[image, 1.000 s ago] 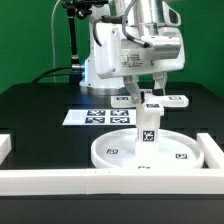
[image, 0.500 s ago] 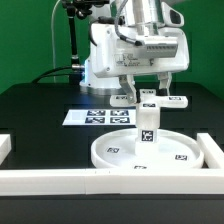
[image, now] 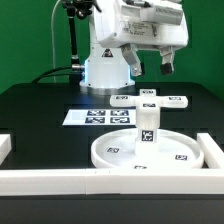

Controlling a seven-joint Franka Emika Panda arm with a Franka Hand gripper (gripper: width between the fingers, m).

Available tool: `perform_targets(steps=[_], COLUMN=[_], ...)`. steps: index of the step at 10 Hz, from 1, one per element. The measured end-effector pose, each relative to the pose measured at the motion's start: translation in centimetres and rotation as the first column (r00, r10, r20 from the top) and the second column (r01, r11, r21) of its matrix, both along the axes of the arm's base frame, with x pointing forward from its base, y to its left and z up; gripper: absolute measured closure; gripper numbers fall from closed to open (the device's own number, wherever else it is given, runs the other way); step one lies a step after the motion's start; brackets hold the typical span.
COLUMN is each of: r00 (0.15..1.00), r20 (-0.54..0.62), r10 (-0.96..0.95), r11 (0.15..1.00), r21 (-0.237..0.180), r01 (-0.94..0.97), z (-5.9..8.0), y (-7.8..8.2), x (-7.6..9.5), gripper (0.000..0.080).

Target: Assemble round table

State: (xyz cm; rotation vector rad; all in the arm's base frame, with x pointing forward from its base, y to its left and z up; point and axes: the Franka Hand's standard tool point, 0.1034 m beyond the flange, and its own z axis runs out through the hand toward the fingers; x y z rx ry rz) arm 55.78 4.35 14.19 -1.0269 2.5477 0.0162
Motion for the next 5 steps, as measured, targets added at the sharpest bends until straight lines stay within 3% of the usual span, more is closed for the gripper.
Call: perform_targets(steps=[5], r00=[1.000], r20=[-0.005], r10=[0.004], r11=[1.000], r21=[-0.003], r01=[-0.004], z=[-0.33], y=[0.05], x=[-0.10], gripper=[0.0151])
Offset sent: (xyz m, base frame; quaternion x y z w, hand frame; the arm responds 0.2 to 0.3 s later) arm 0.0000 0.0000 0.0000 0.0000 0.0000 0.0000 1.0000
